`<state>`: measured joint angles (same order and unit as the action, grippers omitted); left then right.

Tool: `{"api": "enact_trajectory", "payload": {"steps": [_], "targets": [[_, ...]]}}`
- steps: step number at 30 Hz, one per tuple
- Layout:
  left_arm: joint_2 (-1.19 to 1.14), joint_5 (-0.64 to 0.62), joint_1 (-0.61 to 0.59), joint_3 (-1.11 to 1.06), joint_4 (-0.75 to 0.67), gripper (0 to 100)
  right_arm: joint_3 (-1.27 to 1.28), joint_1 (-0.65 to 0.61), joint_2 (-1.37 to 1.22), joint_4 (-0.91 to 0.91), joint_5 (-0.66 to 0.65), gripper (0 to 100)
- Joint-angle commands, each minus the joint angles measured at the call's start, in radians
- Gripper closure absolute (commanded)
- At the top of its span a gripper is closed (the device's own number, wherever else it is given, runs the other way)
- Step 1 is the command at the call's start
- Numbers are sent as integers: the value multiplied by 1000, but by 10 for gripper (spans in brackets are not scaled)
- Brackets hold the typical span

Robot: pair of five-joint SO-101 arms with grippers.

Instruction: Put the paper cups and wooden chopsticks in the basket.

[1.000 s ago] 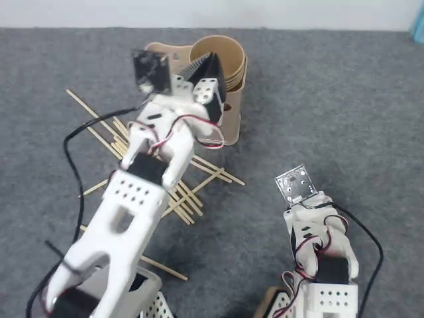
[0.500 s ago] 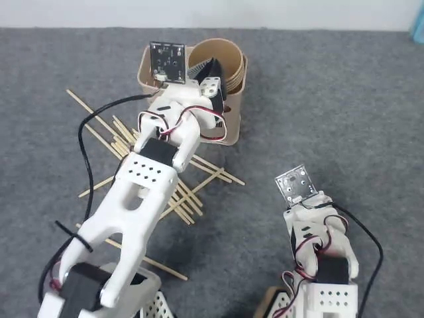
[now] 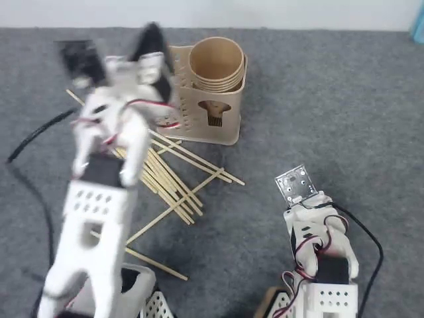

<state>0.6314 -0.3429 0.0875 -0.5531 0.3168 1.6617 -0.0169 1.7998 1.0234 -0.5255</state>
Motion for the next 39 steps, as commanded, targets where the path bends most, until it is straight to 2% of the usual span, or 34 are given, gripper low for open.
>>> {"api": "enact_trajectory", "payload": {"steps": [1,5,8,14,18,22,31,39], "targets": [[213,0,-141,42,218,988,20,8,13,-41,-12,990],[342,0,-272,39,453,988,20,2,13,-36,-12,989],[417,-2,-330,-27,539,988,20,1,13,-35,-12,989],[580,3,-350,-320,557,988,20,2,12,-10,-12,989],[738,6,-344,-522,557,988,20,10,12,127,-14,989],[914,68,-342,-673,586,988,20,10,13,254,-14,989],[1163,95,-313,-808,783,988,20,7,13,300,-20,989],[1186,95,-311,-885,799,988,20,5,13,300,-20,989]]}}
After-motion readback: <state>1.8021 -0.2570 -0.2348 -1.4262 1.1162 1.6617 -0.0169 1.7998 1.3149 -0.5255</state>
